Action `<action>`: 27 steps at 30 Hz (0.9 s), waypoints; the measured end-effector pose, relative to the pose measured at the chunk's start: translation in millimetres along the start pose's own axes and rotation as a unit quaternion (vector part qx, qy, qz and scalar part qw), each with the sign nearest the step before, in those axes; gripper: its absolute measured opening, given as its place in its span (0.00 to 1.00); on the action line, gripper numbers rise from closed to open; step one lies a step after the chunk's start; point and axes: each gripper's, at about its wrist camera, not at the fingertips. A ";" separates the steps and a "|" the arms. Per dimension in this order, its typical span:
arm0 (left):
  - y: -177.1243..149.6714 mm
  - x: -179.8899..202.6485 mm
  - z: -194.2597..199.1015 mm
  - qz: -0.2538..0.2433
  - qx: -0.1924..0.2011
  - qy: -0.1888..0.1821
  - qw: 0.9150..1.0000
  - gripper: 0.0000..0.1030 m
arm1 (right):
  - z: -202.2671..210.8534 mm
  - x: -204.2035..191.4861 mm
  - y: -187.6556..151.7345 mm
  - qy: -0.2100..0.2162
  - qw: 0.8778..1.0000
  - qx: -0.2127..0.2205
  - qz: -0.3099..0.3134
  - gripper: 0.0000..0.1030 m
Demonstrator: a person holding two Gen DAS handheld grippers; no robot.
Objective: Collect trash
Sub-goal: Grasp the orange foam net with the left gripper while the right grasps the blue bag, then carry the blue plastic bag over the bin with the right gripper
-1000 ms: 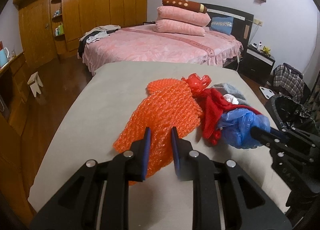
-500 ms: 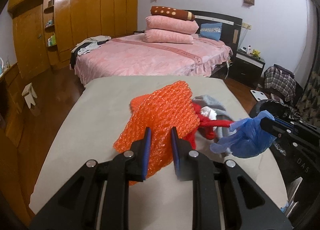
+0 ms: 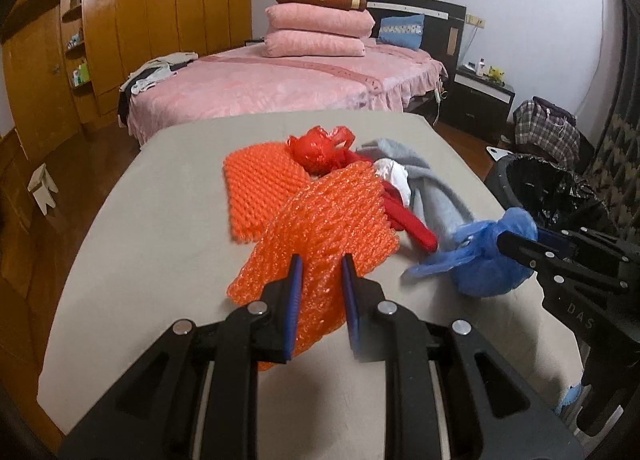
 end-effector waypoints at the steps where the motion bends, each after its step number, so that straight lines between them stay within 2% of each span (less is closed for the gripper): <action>1: 0.1 -0.1 -0.6 0.000 0.000 -0.001 1.000 0.18 | -2.2 0.0 -0.5 -0.005 1.000 -0.003 0.004 0.31; 2: -0.2 0.0 -0.1 0.000 0.000 -0.001 1.000 0.18 | -3.6 0.5 -2.1 -0.008 1.000 -0.005 0.003 0.36; 6: 3.5 -0.2 1.1 -0.002 0.004 -0.001 1.000 0.18 | -12.8 2.9 -5.7 -0.020 0.999 -0.026 0.000 0.37; 9: 4.6 -0.4 1.4 -0.001 0.004 -0.001 1.000 0.18 | -17.5 6.6 -7.9 -0.023 0.999 -0.035 0.000 0.29; 11: 5.1 -0.2 2.1 -0.001 0.005 -0.002 1.000 0.18 | -15.0 8.2 -7.1 -0.026 0.999 -0.034 0.003 0.20; 13: 6.4 2.3 4.4 -0.003 0.008 -0.002 1.000 0.18 | -9.5 10.9 -5.1 -0.023 0.999 -0.026 0.001 0.15; 17: 14.2 10.7 10.5 -0.010 0.018 -0.006 1.000 0.18 | 6.7 16.4 2.7 -0.019 1.000 0.000 -0.009 0.11; 22: 27.1 22.7 17.7 -0.020 0.031 -0.013 0.999 0.18 | 29.2 24.8 13.6 -0.019 0.999 0.032 -0.021 0.11; 27: 41.4 39.3 22.9 -0.030 0.044 -0.026 0.998 0.18 | 51.5 38.4 27.1 -0.037 0.997 0.062 -0.031 0.11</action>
Point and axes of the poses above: each gripper's, at about its wrist camera, not at the fingertips, and z roughly against the way its jaws point, x to its right, y to its top, and after that the axes turned 9 degrees about -x, right-handed
